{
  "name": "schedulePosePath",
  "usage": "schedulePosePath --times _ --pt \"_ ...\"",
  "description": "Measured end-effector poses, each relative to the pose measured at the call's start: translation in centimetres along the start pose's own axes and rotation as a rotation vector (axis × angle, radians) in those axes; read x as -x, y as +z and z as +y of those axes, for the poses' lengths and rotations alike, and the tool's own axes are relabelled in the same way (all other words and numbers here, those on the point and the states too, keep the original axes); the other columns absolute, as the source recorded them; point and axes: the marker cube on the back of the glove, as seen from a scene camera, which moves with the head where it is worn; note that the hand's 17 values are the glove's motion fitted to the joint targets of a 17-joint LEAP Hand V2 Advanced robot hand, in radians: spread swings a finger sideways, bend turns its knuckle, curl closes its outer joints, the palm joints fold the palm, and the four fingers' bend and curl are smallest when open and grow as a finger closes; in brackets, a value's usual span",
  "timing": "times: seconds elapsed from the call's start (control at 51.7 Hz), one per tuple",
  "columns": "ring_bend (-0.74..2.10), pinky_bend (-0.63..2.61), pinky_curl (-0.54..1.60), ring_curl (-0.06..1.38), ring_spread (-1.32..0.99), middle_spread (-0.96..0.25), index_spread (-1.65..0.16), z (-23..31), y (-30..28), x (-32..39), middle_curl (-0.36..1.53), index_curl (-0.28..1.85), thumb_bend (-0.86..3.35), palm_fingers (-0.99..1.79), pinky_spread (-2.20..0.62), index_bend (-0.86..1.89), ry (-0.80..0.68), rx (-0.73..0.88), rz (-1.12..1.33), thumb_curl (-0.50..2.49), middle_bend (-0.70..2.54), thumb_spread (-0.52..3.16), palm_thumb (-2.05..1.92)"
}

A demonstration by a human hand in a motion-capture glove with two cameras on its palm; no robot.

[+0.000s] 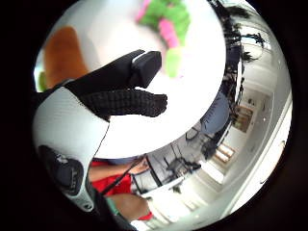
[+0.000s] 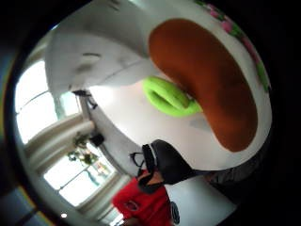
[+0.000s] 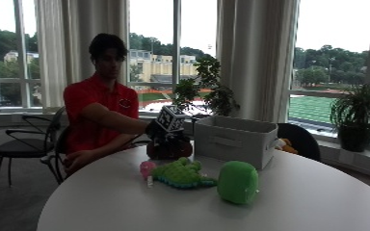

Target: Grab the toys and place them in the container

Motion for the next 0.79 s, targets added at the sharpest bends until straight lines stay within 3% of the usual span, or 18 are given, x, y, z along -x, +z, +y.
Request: schedulePosePath --times 0.077,0.155,0.251,0.271,0.367,0.561,0.793 --pt "0.37 1.55 0.48 0.27 0.09 0.1 -0.24 -2.9 1.7 -1.5 0.16 -0.01 -0.01 -0.4 0.1 -0.09 -0.031 -0.015 0.005 0.3 0.11 1.0 0.06" --pt "0.61 1.48 0.45 0.33 0.07 0.09 -0.24 -3.0 1.9 -1.1 0.2 -0.03 0.0 -0.23 0.06 -0.14 -0.02 -0.103 -0.034 0.31 0.23 1.03 0.11" --pt "0.99 1.48 0.42 0.42 -0.12 -0.04 -0.26 -3.3 1.7 -1.4 0.28 -0.06 0.03 0.15 -0.16 -0.17 -0.021 -0.18 -0.059 0.34 0.46 1.08 0.2" --pt "1.16 1.48 0.41 0.47 -0.19 -0.09 -0.29 -3.4 1.8 -1.4 0.31 -0.06 0.08 0.39 -0.22 -0.16 -0.025 -0.192 -0.067 0.37 0.56 1.13 0.28" --pt "1.29 1.46 0.39 0.5 -0.31 -0.22 -0.34 -3.5 2.1 -1.1 0.39 -0.03 0.2 0.66 -0.34 0.02 -0.05 -0.261 -0.097 0.48 0.81 0.99 0.56" --pt "1.45 1.39 0.41 0.57 -0.37 -0.33 -0.37 -3.4 0.3 -2.8 0.5 0.0 0.26 0.92 -0.38 0.18 -0.083 -0.333 -0.14 0.62 0.98 0.7 0.74" --pt "1.5 1.33 0.45 0.62 -0.37 -0.37 -0.4 -1.2 -7.1 -4.8 0.61 0.02 0.3 0.93 -0.39 0.22 -0.033 -0.498 -0.237 0.75 1.06 0.45 0.79"
